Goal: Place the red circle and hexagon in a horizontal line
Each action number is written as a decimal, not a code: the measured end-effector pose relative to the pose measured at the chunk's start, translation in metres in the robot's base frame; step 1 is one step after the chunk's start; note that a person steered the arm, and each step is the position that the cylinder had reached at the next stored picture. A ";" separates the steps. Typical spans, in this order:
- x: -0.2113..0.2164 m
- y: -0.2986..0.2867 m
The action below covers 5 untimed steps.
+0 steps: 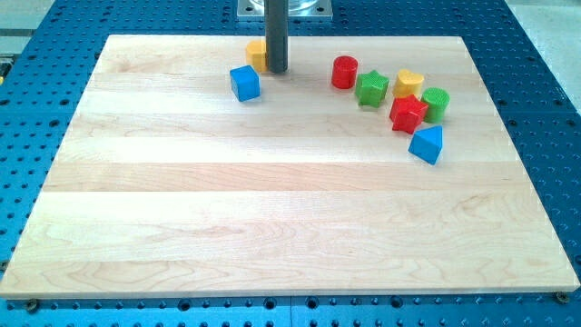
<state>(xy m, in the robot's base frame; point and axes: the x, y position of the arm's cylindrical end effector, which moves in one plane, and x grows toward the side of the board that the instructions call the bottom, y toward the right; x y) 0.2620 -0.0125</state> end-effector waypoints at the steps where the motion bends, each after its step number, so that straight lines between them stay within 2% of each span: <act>1: -0.039 0.028; 2: -0.068 0.029; 3: -0.066 0.003; 4: -0.038 -0.026; 5: -0.030 -0.031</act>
<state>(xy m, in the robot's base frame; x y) 0.2320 -0.0433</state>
